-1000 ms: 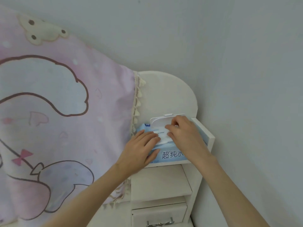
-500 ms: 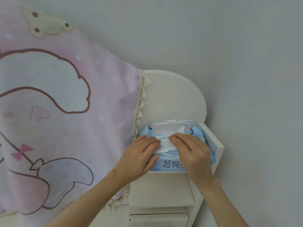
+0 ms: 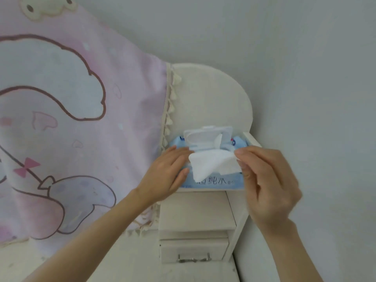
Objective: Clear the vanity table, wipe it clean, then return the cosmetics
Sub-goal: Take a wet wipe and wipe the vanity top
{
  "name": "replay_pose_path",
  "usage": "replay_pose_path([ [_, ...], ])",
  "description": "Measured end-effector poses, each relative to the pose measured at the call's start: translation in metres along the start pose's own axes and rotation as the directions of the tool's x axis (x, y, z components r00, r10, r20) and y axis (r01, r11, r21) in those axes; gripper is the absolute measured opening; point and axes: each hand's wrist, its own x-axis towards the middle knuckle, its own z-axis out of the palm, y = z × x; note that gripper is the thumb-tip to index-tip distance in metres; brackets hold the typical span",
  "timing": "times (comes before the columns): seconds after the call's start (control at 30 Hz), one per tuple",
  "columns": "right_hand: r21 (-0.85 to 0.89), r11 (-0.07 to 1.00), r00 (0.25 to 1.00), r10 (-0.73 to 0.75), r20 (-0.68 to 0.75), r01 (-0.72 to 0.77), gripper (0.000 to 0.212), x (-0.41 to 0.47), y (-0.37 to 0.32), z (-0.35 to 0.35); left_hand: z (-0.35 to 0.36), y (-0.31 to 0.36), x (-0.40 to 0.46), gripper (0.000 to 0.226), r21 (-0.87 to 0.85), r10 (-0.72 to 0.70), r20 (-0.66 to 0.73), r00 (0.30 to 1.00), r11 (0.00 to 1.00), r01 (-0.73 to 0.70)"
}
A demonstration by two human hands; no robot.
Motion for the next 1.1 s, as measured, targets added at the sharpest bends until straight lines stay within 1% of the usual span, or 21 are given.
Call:
replay_pose_path([
  [0.07,0.011,1.000,1.000,0.019,0.002,-0.019,0.011,-0.010,-0.015,-0.018,-0.005,0.002,-0.004,0.050,-0.016,-0.013,0.005,1.000,1.000,0.013],
  [0.13,0.031,0.998,0.996,0.059,0.062,-0.061,0.011,-0.030,-0.032,-0.033,-0.012,0.008,-0.015,0.046,-0.042,-0.030,-0.024,0.999,0.999,0.029],
  [0.2,0.060,0.986,0.970,0.140,0.197,-0.155,0.013,-0.061,-0.047,-0.041,-0.017,0.020,-0.039,0.042,-0.069,-0.058,-0.065,0.996,0.996,0.053],
  [0.23,0.066,0.969,0.934,0.209,0.288,-0.237,0.015,-0.080,-0.052,-0.043,-0.017,0.028,-0.055,0.038,-0.072,-0.073,-0.084,0.994,0.995,0.067],
  [0.27,0.062,0.939,0.878,0.291,0.380,-0.338,0.017,-0.100,-0.057,-0.043,-0.015,0.036,-0.073,0.033,-0.060,-0.087,-0.102,0.991,0.995,0.082],
  [0.3,0.040,0.894,0.802,0.379,0.462,-0.446,0.017,-0.120,-0.062,-0.042,-0.011,0.043,-0.089,0.029,-0.035,-0.104,-0.110,0.988,0.994,0.101],
  [0.33,0.004,0.835,0.711,0.465,0.528,-0.550,0.015,-0.140,-0.067,-0.043,-0.005,0.051,-0.107,0.026,-0.019,-0.126,-0.095,0.988,0.992,0.125],
  [0.4,-0.056,0.703,0.538,0.591,0.601,-0.709,0.014,-0.173,-0.077,-0.044,0.007,0.064,-0.131,0.024,-0.052,-0.154,-0.028,0.988,0.987,0.152],
  [0.47,-0.098,0.564,0.380,0.664,0.643,-0.820,0.015,-0.196,-0.085,-0.045,0.018,0.080,-0.151,0.023,-0.151,-0.196,0.076,0.978,0.967,0.205],
  [0.57,-0.145,0.402,0.206,0.707,0.677,-0.904,0.008,-0.215,-0.096,-0.041,0.032,0.104,-0.176,0.030,-0.279,-0.275,0.250,0.928,0.897,0.342],
  [0.6,-0.155,0.357,0.159,0.708,0.688,-0.921,0.006,-0.218,-0.098,-0.039,0.038,0.111,-0.184,0.034,-0.301,-0.277,0.308,0.910,0.879,0.370],
  [0.67,-0.166,0.270,0.076,0.702,0.708,-0.948,0.007,-0.223,-0.102,-0.036,0.050,0.119,-0.199,0.039,-0.309,-0.243,0.396,0.886,0.873,0.377],
  [0.73,-0.178,0.188,0.003,0.697,0.717,-0.966,0.006,-0.227,-0.102,-0.034,0.059,0.122,-0.210,0.042,-0.295,-0.220,0.447,0.867,0.879,0.375],
  [0.77,-0.187,0.147,-0.032,0.701,0.713,-0.971,0.008,-0.228,-0.102,-0.033,0.061,0.122,-0.214,0.044,-0.282,-0.232,0.459,0.858,0.878,0.388],
  [0.8,-0.193,0.091,-0.073,0.711,0.700,-0.977,0.011,-0.229,-0.101,-0.033,0.062,0.122,-0.217,0.045,-0.268,-0.250,0.459,0.853,0.876,0.401],
  [0.87,-0.192,-0.071,-0.181,0.733,0.656,-0.979,0.011,-0.231,-0.100,-0.032,0.063,0.119,-0.221,0.043,-0.251,-0.263,0.432,0.863,0.884,0.395],
  [0.93,-0.180,-0.232,-0.293,0.719,0.630,-0.956,0.009,-0.231,-0.099,-0.031,0.064,0.116,-0.222,0.036,-0.239,-0.240,0.395,0.887,0.905,0.351],
  [0.97,-0.177,-0.286,-0.331,0.699,0.634,-0.942,0.008,-0.230,-0.099,-0.031,0.065,0.114,-0.223,0.031,-0.233,-0.226,0.379,0.898,0.915,0.329],
  [1.03,-0.181,-0.333,-0.365,0.655,0.661,-0.925,0.012,-0.229,-0.098,-0.031,0.067,0.111,-0.225,0.021,-0.227,-0.214,0.356,0.910,0.924,0.306],
  [1.1,-0.195,-0.333,-0.370,0.616,0.695,-0.922,0.022,-0.229,-0.096,-0.032,0.068,0.108,-0.226,0.016,-0.228,-0.233,0.345,0.909,0.919,0.322],
])
